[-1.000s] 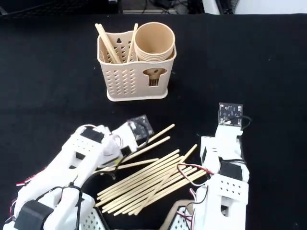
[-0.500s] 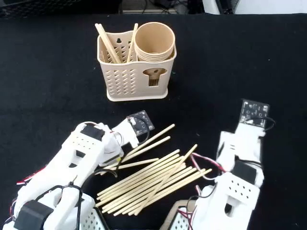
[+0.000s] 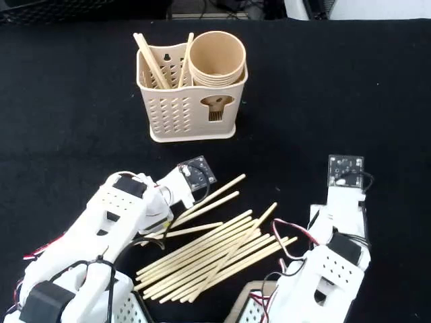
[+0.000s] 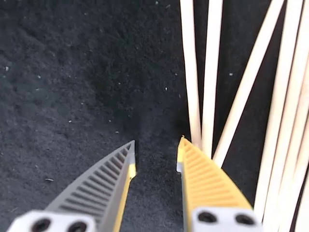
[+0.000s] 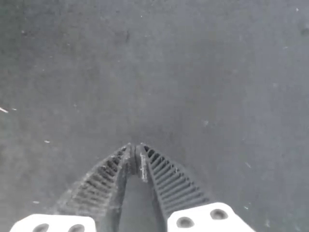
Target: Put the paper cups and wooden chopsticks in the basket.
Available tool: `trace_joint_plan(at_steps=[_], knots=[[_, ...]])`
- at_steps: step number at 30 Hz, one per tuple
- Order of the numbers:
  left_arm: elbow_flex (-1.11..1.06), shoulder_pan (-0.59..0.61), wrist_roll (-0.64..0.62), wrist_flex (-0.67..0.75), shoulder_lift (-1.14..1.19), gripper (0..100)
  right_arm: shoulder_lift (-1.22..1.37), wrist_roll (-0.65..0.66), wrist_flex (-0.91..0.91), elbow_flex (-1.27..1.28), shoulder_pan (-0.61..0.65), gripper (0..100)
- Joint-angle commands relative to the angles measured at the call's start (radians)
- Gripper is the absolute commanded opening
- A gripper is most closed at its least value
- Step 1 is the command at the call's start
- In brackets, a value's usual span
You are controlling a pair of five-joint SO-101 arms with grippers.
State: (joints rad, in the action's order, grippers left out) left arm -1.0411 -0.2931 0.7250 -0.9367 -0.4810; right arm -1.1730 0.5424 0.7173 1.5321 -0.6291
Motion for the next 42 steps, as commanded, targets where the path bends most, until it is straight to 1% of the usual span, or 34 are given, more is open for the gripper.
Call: trace_joint_plan(at_steps=[1, 5, 8, 10, 12, 18, 21, 24, 30, 36, 40, 42], knots=[[0.027, -0.012, -0.005, -0.048, -0.015, 15, -0.004, 0.069, -0.002, 0.004, -0.063, 1.2], [0.079, -0.010, -0.005, -0.110, -0.015, 15, -0.002, 0.161, -0.002, 0.041, -0.084, 1.2], [0.087, -0.007, -0.005, -0.120, -0.015, 15, -0.002, 0.210, -0.002, 0.062, -0.101, 1.2], [0.090, 0.024, -0.005, -0.118, -0.015, 15, -0.002, 0.233, -0.002, 0.064, -0.127, 1.2], [0.104, 0.070, -0.005, -0.118, -0.015, 15, -0.002, 0.267, -0.003, 0.062, -0.161, 1.2], [0.125, 0.268, 0.002, -0.115, -0.014, 15, -0.002, 0.354, -0.003, 0.064, -0.278, 1.2], [0.117, 0.309, 0.002, -0.118, -0.005, 16, -0.002, 0.361, -0.002, 0.065, -0.304, 1.2], [0.090, 0.295, 0.002, -0.118, -0.005, 16, -0.002, 0.361, -0.002, 0.065, -0.324, 1.2], [-0.013, 0.170, 0.002, -0.110, -0.003, 16, -0.004, 0.361, -0.002, 0.064, -0.379, 1.2], [-0.062, 0.099, -0.003, -0.114, -0.003, 16, -0.012, 0.351, 0.018, 0.030, -0.411, 1.2], [-0.076, 0.087, -0.003, -0.114, -0.002, 16, -0.013, 0.233, 0.103, -0.076, -0.397, 1.2], [-0.081, 0.093, -0.003, -0.115, -0.002, 16, -0.013, 0.169, 0.176, -0.157, -0.367, 1.2]])
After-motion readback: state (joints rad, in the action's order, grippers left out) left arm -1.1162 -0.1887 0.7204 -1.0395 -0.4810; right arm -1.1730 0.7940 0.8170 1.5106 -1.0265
